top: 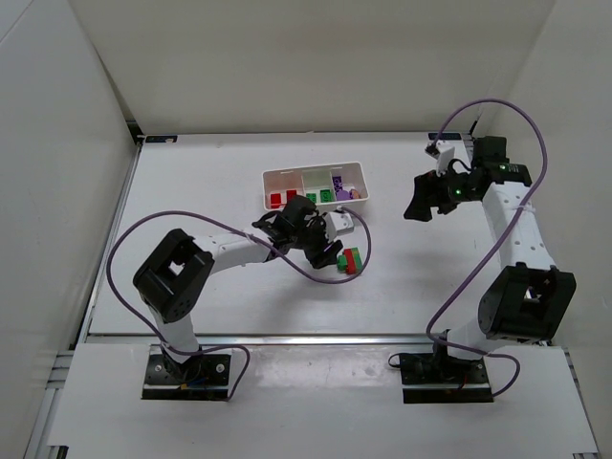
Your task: Sort the legos into containers by color
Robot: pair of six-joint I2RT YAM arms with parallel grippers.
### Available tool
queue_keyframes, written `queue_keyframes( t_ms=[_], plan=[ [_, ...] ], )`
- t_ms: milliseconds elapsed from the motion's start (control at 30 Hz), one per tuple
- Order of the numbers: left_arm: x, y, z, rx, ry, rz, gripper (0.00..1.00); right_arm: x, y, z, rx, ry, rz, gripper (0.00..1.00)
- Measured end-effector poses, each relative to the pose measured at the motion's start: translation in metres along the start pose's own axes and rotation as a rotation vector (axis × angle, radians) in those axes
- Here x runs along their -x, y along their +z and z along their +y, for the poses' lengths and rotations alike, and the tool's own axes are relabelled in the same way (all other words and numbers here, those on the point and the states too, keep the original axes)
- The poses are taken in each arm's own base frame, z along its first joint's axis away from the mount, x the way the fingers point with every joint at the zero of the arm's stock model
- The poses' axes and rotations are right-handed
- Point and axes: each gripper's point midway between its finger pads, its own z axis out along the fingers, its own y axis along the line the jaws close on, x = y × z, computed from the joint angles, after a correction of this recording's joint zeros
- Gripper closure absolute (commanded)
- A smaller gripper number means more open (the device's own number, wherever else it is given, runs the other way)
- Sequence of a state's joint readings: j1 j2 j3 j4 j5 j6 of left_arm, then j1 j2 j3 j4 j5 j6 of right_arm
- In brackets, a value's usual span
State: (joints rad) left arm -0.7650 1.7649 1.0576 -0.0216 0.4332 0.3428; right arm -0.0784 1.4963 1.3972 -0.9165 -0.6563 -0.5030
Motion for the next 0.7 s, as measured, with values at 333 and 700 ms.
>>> queue_keyframes(
  t_ms=[333, 700],
  plan=[
    [-0.002, 0.005, -0.008, -0.044, -0.007, -0.001, 0.36, -0.01, 0.001, -0.003, -0.004, 0.038, 0.01, 0.09],
    [-0.011, 0.015, -0.018, -0.115, -0.031, 0.023, 0.39, -0.011, 0.001, -0.004, -0.005, 0.045, 0.009, 0.08]
  ],
)
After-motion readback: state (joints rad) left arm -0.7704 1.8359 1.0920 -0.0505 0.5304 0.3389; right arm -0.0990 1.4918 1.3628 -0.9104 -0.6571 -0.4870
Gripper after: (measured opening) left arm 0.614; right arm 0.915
